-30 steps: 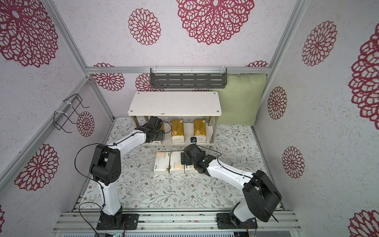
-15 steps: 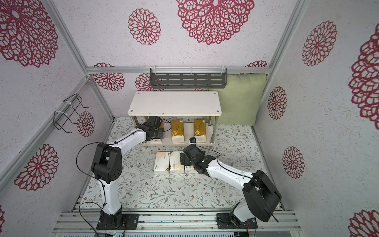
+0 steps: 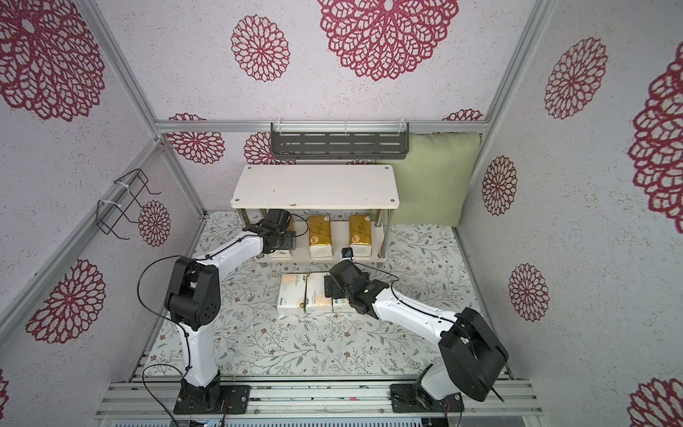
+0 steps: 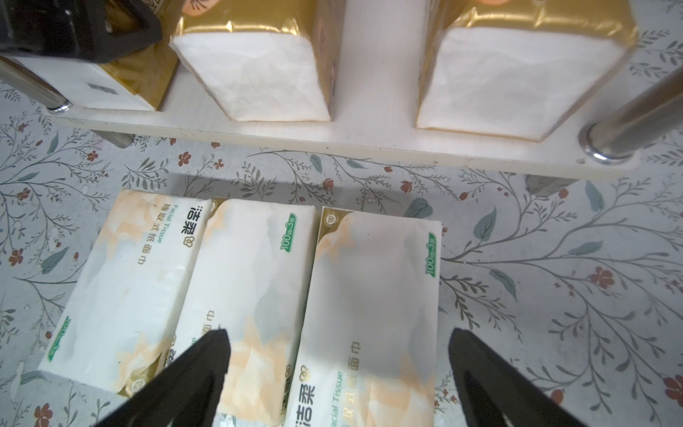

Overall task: Place the tissue boxes on the shelf by color
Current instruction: Place a box of tissues on the shelf.

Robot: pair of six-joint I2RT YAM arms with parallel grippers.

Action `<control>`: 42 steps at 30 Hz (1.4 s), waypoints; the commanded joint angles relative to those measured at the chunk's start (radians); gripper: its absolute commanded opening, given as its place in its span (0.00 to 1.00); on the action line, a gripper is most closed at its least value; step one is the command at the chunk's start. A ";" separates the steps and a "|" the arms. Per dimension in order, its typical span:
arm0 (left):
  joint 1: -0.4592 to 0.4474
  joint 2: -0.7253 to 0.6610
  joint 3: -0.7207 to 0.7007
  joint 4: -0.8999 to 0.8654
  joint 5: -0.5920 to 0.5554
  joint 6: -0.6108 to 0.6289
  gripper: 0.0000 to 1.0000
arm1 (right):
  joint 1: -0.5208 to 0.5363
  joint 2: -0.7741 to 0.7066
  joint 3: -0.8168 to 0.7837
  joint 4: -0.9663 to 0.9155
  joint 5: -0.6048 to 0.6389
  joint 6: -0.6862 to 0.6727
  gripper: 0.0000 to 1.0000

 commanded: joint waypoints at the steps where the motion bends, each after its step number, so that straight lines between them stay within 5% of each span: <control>1: 0.017 -0.009 0.013 0.002 -0.009 0.015 0.85 | 0.006 -0.031 -0.013 -0.008 0.023 0.018 0.99; 42: -0.007 -0.063 -0.039 -0.001 -0.059 -0.005 0.99 | 0.017 -0.034 -0.017 0.002 0.030 0.022 0.99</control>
